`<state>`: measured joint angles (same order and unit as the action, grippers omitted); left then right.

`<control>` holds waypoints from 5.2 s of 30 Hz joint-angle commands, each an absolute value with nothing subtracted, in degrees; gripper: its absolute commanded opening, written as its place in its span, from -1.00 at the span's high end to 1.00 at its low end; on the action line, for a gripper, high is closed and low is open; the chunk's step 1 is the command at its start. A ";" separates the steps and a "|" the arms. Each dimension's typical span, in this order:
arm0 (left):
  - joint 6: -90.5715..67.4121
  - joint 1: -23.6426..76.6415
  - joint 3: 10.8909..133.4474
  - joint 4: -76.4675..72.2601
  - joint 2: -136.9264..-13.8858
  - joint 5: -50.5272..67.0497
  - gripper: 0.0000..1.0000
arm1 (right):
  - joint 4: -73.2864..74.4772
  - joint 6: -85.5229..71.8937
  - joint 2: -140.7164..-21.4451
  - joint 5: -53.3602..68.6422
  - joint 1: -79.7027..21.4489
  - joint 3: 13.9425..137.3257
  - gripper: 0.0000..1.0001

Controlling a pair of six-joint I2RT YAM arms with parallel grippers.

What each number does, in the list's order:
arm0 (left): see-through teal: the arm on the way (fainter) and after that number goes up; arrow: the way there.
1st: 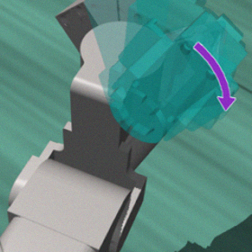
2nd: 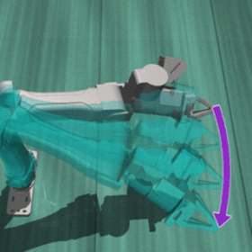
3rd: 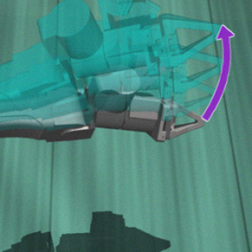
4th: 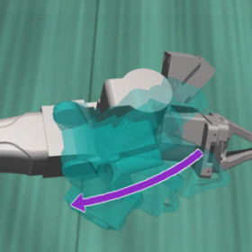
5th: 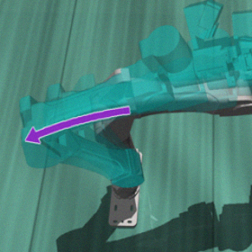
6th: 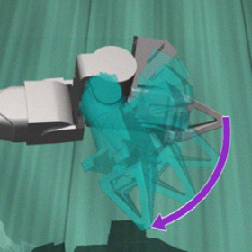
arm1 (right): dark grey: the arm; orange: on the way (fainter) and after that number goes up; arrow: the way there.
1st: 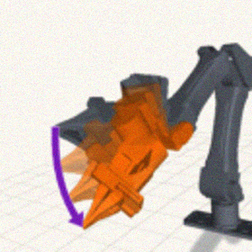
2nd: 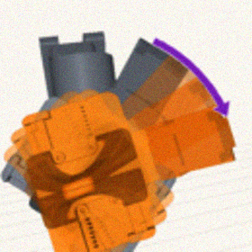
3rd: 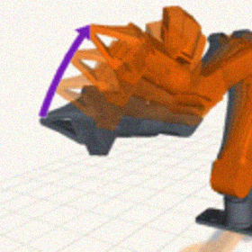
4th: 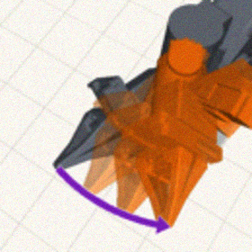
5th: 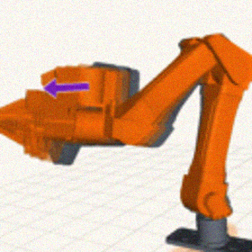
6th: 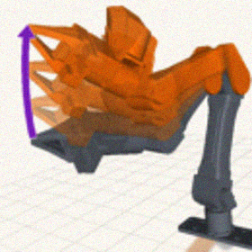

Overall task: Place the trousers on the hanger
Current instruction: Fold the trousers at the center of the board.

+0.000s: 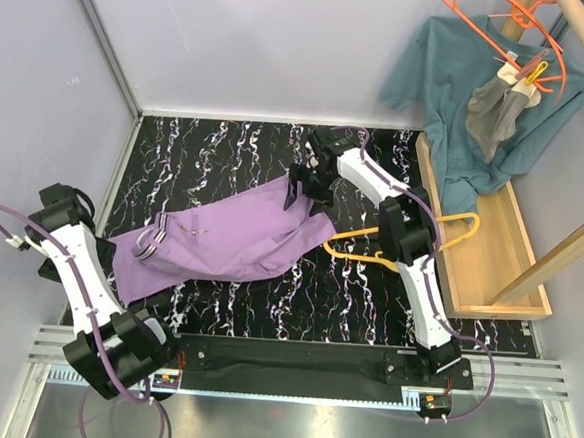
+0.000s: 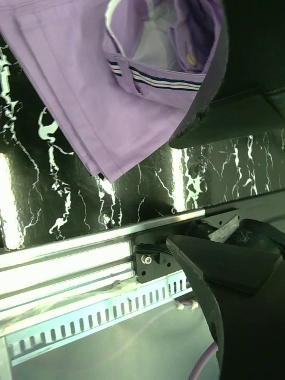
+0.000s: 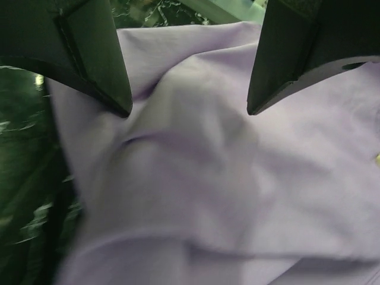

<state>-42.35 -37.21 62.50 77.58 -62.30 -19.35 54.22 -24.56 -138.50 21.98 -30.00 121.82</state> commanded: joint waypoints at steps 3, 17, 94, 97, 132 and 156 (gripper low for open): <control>-36.04 -34.54 63.11 74.45 -61.08 -16.80 -0.31 | 52.56 -26.19 -139.75 12.31 -23.74 122.35 -0.72; -29.71 -30.76 69.60 66.88 -66.62 3.07 -0.30 | 46.96 -22.76 -135.70 22.21 -17.93 122.08 -0.95; -56.77 -10.82 73.96 55.52 -80.57 16.45 -0.91 | 62.05 -32.26 -125.78 -1.84 -15.37 126.22 -0.99; -60.55 -7.39 80.75 65.81 -87.24 12.31 -0.94 | 59.25 -30.68 -120.60 -1.41 -16.69 120.25 -0.99; -66.53 5.63 76.91 84.64 -90.89 -3.24 -0.60 | 52.82 -27.77 -110.92 2.46 -16.96 107.40 -1.00; -41.31 -4.03 66.97 52.75 -81.38 12.99 -0.98 | 53.35 -27.16 -111.53 2.29 -16.96 108.02 -1.00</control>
<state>-47.42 -2.07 68.03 61.84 -79.09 4.64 53.87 -28.23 -113.54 2.63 -16.93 107.18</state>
